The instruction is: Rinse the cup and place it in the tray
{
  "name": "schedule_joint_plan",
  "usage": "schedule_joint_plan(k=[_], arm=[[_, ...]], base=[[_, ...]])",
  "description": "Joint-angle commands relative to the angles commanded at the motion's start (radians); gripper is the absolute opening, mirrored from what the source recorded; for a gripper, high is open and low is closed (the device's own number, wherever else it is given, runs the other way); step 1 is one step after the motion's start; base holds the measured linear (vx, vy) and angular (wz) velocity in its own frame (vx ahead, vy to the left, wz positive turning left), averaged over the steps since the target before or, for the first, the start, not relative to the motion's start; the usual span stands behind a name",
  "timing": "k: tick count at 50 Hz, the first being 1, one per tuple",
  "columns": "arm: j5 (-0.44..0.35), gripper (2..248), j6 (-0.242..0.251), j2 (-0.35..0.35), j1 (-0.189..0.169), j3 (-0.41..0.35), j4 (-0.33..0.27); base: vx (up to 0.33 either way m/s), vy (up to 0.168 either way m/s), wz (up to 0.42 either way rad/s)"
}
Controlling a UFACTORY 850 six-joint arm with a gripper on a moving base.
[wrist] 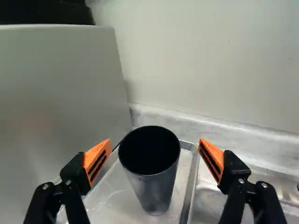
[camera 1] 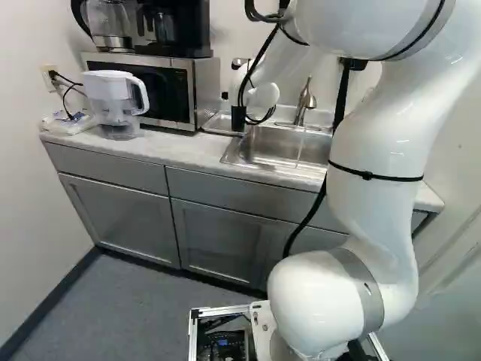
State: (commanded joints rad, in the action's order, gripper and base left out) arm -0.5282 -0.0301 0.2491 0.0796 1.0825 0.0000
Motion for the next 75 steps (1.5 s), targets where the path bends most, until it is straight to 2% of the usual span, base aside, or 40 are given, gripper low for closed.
schedule_joint_plan(k=[38, 75], arm=[[0.000, 247, 0.000, -0.045, -0.002, 0.031, 0.000], [0.000, 247, 0.000, -0.176, -0.094, -0.036, 0.000]], base=[[0.000, 0.000, 0.000], [0.000, 0.000, 0.000]])
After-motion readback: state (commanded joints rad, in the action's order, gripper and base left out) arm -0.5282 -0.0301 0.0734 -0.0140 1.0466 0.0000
